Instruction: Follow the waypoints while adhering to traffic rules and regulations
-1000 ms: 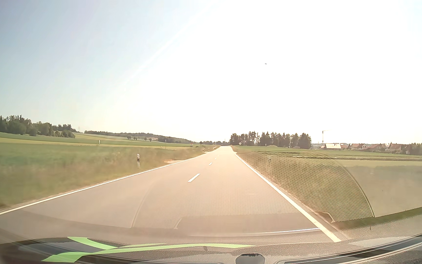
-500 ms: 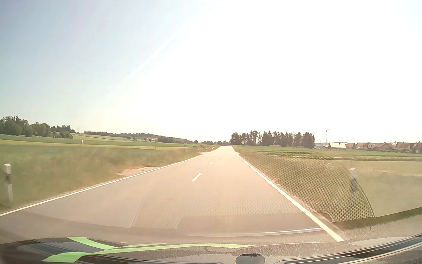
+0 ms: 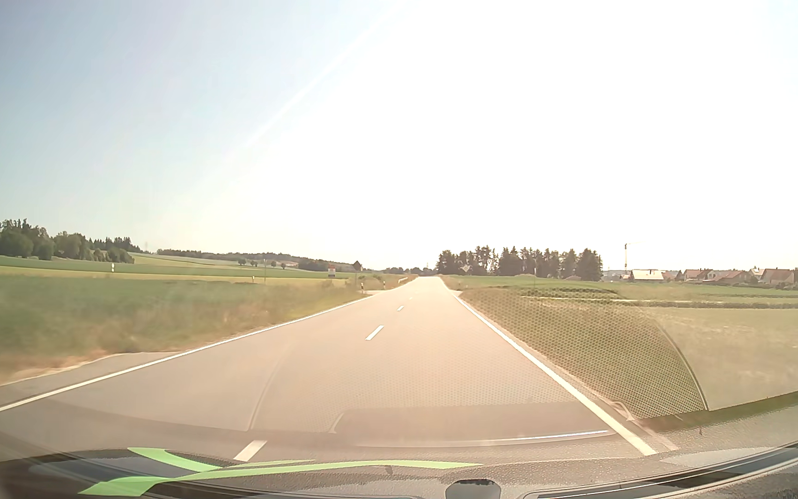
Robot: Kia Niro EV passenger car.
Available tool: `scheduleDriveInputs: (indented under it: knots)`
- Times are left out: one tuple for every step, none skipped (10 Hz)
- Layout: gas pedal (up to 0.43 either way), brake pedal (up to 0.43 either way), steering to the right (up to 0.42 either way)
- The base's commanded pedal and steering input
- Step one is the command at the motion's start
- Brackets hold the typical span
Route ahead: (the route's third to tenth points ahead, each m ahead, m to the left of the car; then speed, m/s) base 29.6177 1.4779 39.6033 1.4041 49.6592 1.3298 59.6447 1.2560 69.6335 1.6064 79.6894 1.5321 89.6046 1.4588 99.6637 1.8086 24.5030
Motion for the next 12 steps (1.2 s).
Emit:
scheduleDriveInputs:
  knots:
    - [0.26, 0.0, -0.001]
    - [0.24, 0.0, -0.001]
    - [0.228, 0.0, -0.001]
    - [0.228, 0.0, -0.001]
    - [0.24, 0.0, -0.001]
    - [0.248, 0.0, -0.001]
    - [0.268, 0.0, -0.001]
    - [0.287, 0.0, -0.001]
    - [0.287, 0.0, 0.0]
    - [0.28, 0.0, 0.0]
    - [0.268, 0.0, 0.001]
    - [0.26, 0.0, 0.002]
